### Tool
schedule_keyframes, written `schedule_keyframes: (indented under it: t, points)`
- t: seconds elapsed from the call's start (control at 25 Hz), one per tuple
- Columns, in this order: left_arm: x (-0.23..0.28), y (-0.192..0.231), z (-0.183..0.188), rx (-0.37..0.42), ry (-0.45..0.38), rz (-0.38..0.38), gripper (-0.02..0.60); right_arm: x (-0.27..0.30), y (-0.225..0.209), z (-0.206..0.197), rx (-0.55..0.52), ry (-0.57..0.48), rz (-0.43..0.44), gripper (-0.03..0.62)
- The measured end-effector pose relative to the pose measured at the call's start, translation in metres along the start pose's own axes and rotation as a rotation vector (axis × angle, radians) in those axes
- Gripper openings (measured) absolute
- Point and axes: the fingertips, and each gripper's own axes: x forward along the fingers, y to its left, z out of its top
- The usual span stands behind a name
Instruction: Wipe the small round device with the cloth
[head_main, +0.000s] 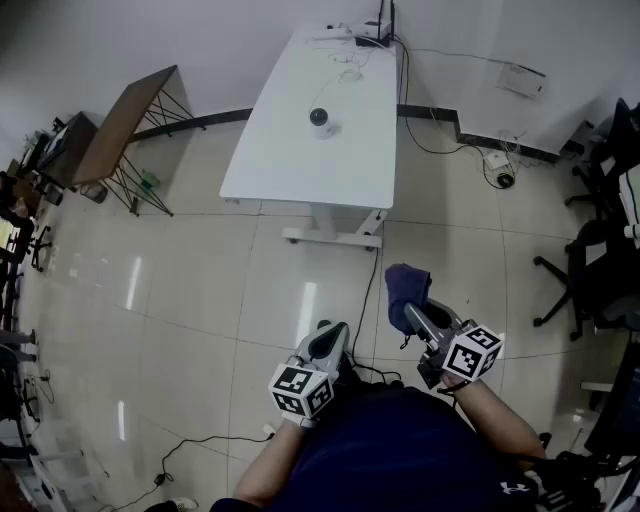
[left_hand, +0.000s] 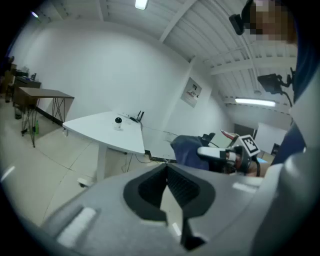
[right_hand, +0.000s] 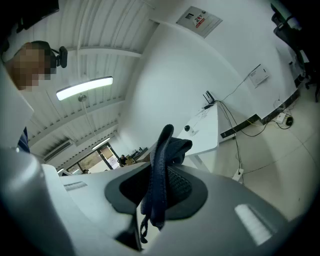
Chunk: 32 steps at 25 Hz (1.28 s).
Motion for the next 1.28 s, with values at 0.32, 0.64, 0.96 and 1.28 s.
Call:
schedule_keyframes:
  t: [0.32, 0.64, 0.96, 1.28]
  points:
    - [0.031, 0.101, 0.078, 0.016, 0.009, -0.077, 0.003, 0.109, 0.004, 0.034, -0.006, -0.022, -0.108, 0.077]
    - [0.063, 0.18, 0.133, 0.021, 0.001, -0.096, 0.032, 0.183, 0.001, 0.061, -0.01, 0.0, -0.162, 0.077]
    - [0.112, 0.222, 0.154, 0.007, 0.031, -0.03, 0.058, 0.249, -0.055, 0.091, -0.036, 0.069, -0.134, 0.077]
    - [0.189, 0.246, 0.201, 0.003, 0.002, 0.111, 0.061, 0.345, -0.131, 0.145, -0.028, 0.177, 0.008, 0.077]
